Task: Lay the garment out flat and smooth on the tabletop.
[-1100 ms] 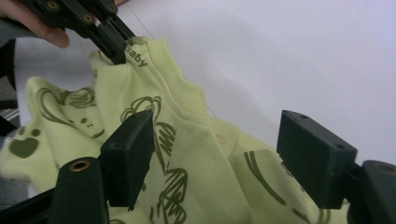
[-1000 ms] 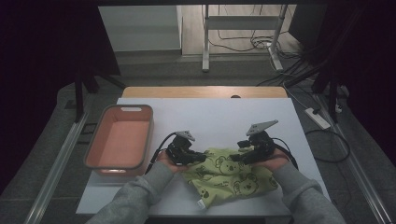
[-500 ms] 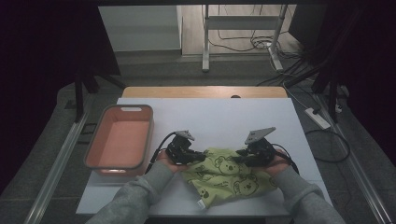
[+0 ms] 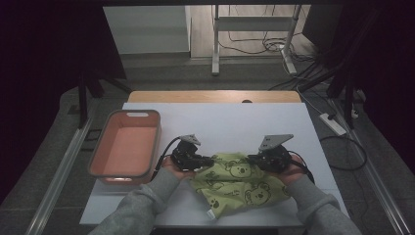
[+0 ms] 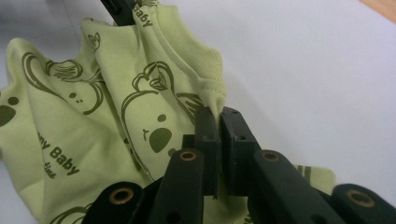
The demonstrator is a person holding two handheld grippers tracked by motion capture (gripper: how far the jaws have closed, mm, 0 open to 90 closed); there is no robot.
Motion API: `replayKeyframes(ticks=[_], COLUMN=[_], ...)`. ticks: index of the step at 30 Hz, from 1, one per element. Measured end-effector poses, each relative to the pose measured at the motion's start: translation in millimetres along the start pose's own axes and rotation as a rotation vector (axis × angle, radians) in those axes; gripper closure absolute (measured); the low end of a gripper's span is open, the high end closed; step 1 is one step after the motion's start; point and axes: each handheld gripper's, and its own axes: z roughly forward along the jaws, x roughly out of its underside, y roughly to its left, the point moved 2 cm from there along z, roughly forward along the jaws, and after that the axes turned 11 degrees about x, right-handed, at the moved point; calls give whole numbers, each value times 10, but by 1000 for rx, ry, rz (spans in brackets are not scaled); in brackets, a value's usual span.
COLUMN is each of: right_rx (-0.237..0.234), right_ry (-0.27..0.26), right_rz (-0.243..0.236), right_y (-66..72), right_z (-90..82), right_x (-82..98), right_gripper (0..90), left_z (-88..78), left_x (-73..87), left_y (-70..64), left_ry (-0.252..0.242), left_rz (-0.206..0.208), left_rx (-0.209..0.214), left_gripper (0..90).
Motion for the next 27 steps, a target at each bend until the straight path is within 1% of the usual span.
replayKeyframes(ticks=[6, 11, 13, 16, 21, 27], right_rx=[22, 59, 69, 73, 89, 130], right_ry=[-31, -75, -94, -118, -151, -203], right_rz=[-3, -12, -8, 1, -3, -28], right_y=[-3, 10, 6, -2, -7, -20], right_z=[-33, -99, -122, -151, -197, -291], right_x=[-49, -122, -158, -216, -322, -491], right_gripper=[859, 859, 859, 859, 859, 859], left_z=[-65, -193, -245, -321, -436, -616], left_x=[-25, -106, -142, -192, -268, -398], left_y=[-10, -81, -101, -111, -116, -163], left_ry=[-14, -34, -36, -42, -53, -77], left_rz=[11, 52, 67, 80, 98, 135], left_rx=[-5, -27, -36, -49, -70, -104], left_gripper=[859, 859, 859, 859, 859, 859])
